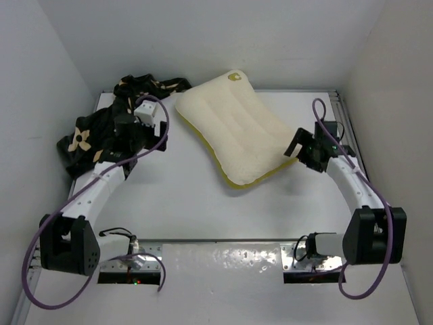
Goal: Put the pillow into the pillowcase
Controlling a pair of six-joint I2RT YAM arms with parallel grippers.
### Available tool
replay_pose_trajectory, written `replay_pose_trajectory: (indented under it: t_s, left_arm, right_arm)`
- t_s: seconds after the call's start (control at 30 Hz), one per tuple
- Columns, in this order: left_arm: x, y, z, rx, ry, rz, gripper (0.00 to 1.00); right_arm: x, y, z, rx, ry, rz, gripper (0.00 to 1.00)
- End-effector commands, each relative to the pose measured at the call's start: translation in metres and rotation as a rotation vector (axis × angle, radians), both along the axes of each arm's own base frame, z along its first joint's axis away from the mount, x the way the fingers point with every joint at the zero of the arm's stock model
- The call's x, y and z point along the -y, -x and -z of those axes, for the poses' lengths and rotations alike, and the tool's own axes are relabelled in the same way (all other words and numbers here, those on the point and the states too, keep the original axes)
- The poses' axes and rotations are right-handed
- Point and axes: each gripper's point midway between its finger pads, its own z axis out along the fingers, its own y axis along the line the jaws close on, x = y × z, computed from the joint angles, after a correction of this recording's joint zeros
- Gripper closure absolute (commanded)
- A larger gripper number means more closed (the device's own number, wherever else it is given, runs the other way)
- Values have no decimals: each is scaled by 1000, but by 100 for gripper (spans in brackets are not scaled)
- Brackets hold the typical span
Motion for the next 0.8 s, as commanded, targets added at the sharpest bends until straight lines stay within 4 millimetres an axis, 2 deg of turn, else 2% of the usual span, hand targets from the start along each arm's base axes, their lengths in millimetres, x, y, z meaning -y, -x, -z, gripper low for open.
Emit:
replay_pose_trajectory:
  t_s: [0.0, 0.03, 0.07, 0.1, 0.13, 0.17, 0.2, 0.23, 0.27, 0.33, 0.4, 0.5, 0.53, 0.6, 0.7, 0.77]
  left_arm:
    - [-20, -20, -11, -64, 111, -138, 3]
    - [-35, -27, 8, -126, 99, -199, 0]
    - [-54, -31, 13, -153, 55, -278, 0]
    - [-65, -37, 9, -173, 21, -306, 0]
    - [-77, -44, 29, -233, -33, -327, 0]
    - [-108, -48, 34, -254, -136, -389, 0]
    - [-123, -52, 39, -275, -191, -421, 0]
    - [-147, -65, 48, -304, -246, -467, 0]
    - [-168, -68, 50, -324, -332, -499, 0]
    - [-199, -81, 63, -345, -393, -546, 0]
    - [-221, -92, 73, -347, -488, -541, 0]
    - [-229, -97, 91, -379, -539, -534, 0]
    - [-232, -96, 107, -409, -552, -531, 0]
    - [-235, -101, 116, -404, -554, -533, 0]
    - [-226, -104, 136, -417, -517, -469, 1]
    - [-217, -105, 149, -434, -476, -421, 6]
  right_arm:
    - [2, 6, 22, 18, -176, 160, 1]
    - [-2, 8, 33, 21, -208, 164, 1]
    - [-11, 7, 38, 16, -257, 166, 1]
    - [-17, -1, 37, 53, -282, 156, 1]
    - [-24, 1, 45, 46, -301, 148, 1]
    - [-32, -4, 46, 54, -320, 131, 1]
    - [-35, -7, 53, 40, -331, 129, 1]
    - [-36, -20, 45, 80, -341, 121, 1]
    - [-50, -24, 44, 81, -354, 88, 1]
    - [-56, -39, 37, 132, -384, 77, 1]
    - [-56, -47, 29, 198, -423, 107, 1]
    - [-49, -52, 22, 263, -422, 132, 1]
    - [-46, -53, 23, 266, -421, 146, 1]
    - [-47, -57, 23, 258, -435, 142, 1]
    - [-53, -72, 15, 277, -474, 129, 1]
    - [-59, -79, 10, 298, -508, 136, 1]
